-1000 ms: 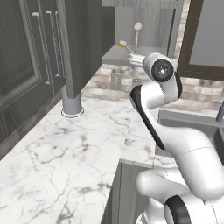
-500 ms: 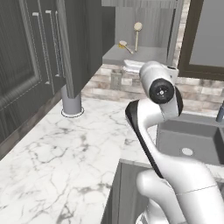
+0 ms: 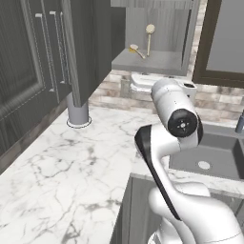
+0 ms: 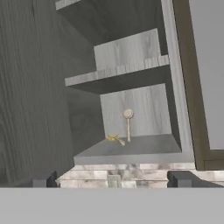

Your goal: Pick up the dish brush and dish brush from the sink, and place them back in the cabinet, and close the cabinet door.

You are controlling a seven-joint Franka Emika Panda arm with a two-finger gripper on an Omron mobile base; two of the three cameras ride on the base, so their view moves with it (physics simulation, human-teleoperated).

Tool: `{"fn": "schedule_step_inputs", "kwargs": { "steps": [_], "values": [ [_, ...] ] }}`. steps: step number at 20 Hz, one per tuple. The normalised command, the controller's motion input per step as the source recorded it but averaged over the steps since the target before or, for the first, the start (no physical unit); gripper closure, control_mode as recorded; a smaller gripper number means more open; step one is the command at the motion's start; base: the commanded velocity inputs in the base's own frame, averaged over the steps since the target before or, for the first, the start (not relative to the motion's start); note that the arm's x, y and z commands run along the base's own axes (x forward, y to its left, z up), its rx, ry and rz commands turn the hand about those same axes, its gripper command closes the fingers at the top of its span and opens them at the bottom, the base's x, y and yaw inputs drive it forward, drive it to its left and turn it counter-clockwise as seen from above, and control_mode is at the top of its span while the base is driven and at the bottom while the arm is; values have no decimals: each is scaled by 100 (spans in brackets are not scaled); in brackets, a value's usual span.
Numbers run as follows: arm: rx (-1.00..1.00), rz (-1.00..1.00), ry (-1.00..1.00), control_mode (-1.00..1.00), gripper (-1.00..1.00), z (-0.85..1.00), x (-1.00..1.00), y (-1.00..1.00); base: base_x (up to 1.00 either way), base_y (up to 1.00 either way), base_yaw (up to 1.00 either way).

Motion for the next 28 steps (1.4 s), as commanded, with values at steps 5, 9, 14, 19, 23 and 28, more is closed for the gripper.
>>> {"fn": "schedule_step_inputs", "kwargs": {
  "steps": [5,9,14,19,23,28],
  "values": [
    [-1,6,-5,-100,-100,16,-59,18,0,0,0],
    [0,6,-2,-100,-100,17,-55,13,0,0,0],
    [0,4,0,-100,-100,10,-40,16,0,0,0],
    [-1,4,0,-100,-100,1,-31,22,0,0,0],
    [0,2,0,-100,-100,0,-19,24,0,0,0],
    [0,2,0,-100,-100,0,-11,18,0,0,0]
  ]
}}
